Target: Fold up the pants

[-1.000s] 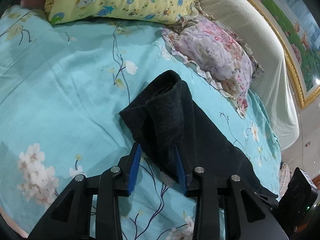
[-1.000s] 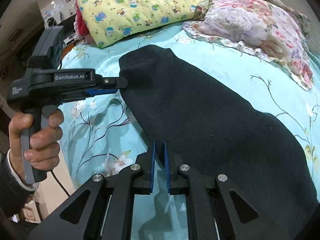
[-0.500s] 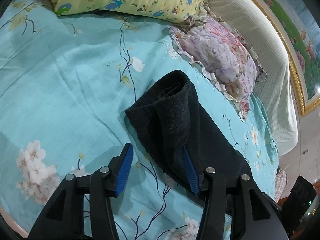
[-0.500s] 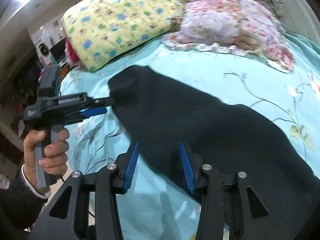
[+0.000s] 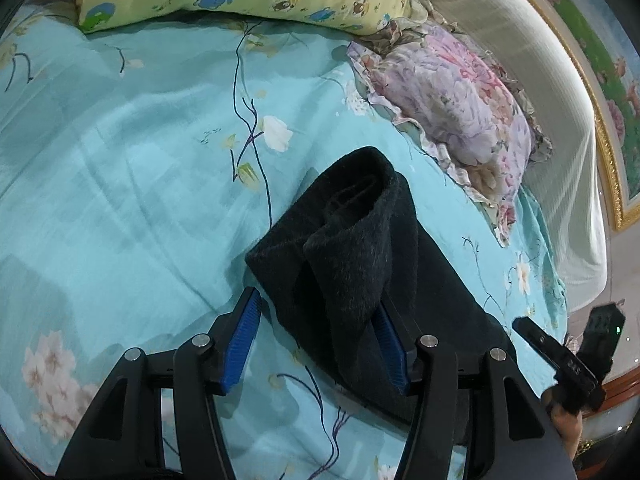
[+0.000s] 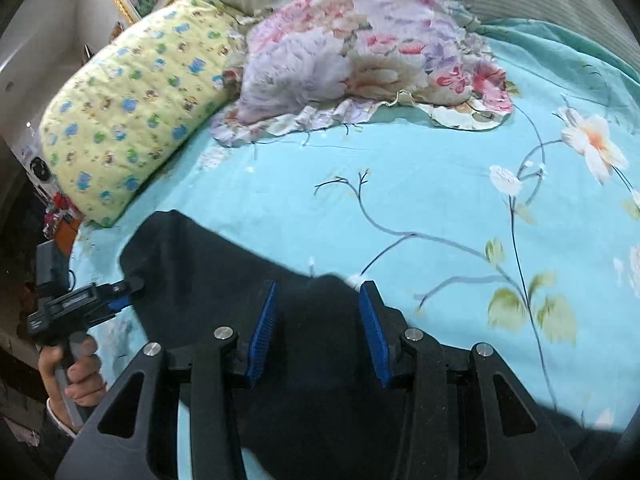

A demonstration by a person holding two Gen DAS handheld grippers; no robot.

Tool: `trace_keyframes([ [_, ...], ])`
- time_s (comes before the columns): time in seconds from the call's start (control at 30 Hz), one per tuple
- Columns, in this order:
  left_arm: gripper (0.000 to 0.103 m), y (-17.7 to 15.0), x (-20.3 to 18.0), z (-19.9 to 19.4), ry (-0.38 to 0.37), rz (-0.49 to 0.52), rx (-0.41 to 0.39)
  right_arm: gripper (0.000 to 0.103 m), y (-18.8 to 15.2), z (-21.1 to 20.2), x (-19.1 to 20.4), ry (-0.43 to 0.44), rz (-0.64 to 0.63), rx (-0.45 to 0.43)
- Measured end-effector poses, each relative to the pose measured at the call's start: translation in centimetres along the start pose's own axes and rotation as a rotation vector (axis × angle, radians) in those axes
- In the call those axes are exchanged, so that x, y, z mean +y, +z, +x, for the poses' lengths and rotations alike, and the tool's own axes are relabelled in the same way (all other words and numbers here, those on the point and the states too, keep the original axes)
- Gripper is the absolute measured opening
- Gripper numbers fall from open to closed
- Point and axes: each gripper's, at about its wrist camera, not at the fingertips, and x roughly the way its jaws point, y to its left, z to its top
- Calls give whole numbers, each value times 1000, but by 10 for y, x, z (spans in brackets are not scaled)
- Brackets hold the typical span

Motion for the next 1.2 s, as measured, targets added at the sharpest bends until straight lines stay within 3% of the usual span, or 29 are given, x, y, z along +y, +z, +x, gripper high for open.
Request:
trace_keyframes([
  [0.2, 57, 4, 5, 12, 5, -1, 25, 44, 14, 41, 0, -10, -80, 105],
  [0.4, 51, 7, -1, 18, 16, 29, 8, 43, 6, 67, -3, -15, -137, 191],
  [0.57, 26, 6, -23, 24, 43, 116, -26, 17, 3, 63, 3, 32, -178, 237],
  [0.6, 21, 6, -25, 19, 31, 125, -42, 16, 3, 61, 6, 19, -201, 234],
  [0.73, 19, 6, -24, -19, -84, 98, -122, 13, 6, 40, 19, -40, -252, 142],
  [0.87, 19, 8, -12, -37, -165, 63, -125, 12, 10, 27, 24, -89, -256, 53],
  [1.07, 19, 9, 0, -5, -79, 86, -94, 12, 4, 48, 30, -125, -264, 67],
  [1.2, 29, 6, 3, 6, -18, 98, -80, 17, 0, 62, 26, -156, -219, 70],
])
